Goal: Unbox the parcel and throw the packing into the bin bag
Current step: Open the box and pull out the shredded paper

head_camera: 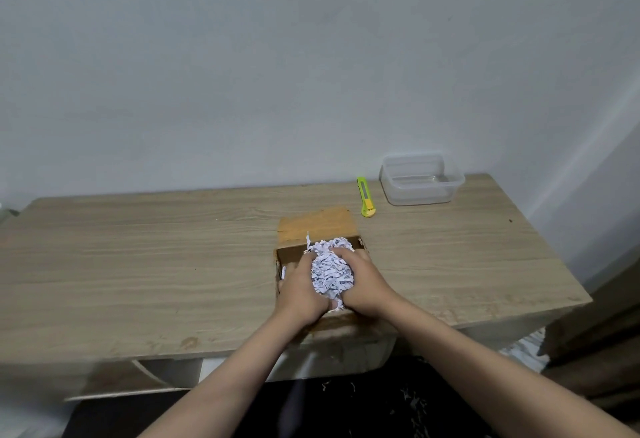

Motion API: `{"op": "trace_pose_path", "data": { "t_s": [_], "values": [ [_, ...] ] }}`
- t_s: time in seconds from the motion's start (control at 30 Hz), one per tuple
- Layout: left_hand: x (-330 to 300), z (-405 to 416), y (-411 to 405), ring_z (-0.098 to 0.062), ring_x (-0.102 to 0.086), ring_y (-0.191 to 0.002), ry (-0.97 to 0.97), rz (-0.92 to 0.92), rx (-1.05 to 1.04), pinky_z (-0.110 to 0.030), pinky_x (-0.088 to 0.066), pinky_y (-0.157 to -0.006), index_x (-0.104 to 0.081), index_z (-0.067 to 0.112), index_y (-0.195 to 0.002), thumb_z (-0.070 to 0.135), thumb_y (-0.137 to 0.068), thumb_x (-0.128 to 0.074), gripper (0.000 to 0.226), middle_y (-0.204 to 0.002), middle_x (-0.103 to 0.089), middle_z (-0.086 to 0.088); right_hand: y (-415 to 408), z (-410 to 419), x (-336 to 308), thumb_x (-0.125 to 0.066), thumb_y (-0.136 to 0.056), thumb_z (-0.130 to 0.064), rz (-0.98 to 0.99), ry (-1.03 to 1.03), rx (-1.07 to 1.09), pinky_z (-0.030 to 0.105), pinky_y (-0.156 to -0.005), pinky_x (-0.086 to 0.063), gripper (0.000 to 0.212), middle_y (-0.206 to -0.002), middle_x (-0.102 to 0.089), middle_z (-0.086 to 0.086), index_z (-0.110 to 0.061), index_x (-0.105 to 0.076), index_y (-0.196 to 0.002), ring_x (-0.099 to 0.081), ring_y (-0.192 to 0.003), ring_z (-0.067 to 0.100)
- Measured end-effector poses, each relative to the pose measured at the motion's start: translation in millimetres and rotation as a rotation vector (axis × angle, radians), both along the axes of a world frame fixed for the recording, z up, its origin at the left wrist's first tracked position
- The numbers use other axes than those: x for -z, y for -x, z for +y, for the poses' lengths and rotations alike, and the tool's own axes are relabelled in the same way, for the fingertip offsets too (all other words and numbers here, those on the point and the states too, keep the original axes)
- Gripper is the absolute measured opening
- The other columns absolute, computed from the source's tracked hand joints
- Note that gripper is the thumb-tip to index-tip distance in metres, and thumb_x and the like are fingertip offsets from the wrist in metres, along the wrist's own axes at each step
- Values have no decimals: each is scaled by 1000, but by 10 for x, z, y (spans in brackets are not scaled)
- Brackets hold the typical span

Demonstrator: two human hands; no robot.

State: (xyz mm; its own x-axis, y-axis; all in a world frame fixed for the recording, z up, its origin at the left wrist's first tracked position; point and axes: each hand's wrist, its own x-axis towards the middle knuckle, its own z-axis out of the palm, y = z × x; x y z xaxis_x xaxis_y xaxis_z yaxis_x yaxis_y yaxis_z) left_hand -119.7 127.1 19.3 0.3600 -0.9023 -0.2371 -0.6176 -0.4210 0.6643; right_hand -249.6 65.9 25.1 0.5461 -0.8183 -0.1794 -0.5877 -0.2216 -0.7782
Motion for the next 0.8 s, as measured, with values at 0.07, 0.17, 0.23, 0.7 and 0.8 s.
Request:
{"op": "trace_pose_path", "data": {
  "t_s": [0.07, 0.17, 0.23, 0.7, 0.8],
  "values": [
    [-12, 13, 7, -30, -44, -123, 60, 8, -19, -35, -37, -104, -33, 23, -141, 23, -60, -85, 96, -132, -44, -11, -13, 5, -38, -66, -62, -7, -47, 13, 13, 23, -101, -34, 76, -116, -36, 3, -25, -44, -134, -45, -120, 24],
    [-19, 42, 3, -26, -44, -126, 146, 18, -34, -29, -34, -103, -37, 18, -140, 22, -60, -86, 94, -135, -45, -10, -34, 14, -53, -65, -57, -11, -97, 49, 23, 30, -107, -36, 78, -115, -36, -1, -29, -48, -131, -45, -119, 23],
    [-18, 65, 3, -25, -44, -125, 185, 25, -47, -24, -32, -99, -40, 16, -139, 20, -60, -86, 91, -135, -46, -10, -41, 27, -47, -68, -59, -5, -115, 68, 32, 35, -108, -38, 78, -119, -38, -1, -31, -48, -130, -45, -122, 25],
    [-152, -23, -2, -25, -47, -123, 274, 44, -49, -24, -34, -98, -40, 17, -140, 18, -63, -83, 88, -131, -50, -10, -64, -84, -240, -66, -61, 3, -175, 85, 84, 23, -96, -41, 73, -110, -41, 1, -25, -54, -127, -52, -112, 24],
    [-262, -94, -49, -23, -48, -124, 313, 55, -40, -29, -37, -102, -42, 16, -138, 19, -59, -85, 91, -134, -51, -7, -63, -187, -362, -64, -63, 12, -176, 116, 74, -1, -83, -35, 73, -112, -41, 3, -21, -54, -128, -52, -108, 19]
  ]
}}
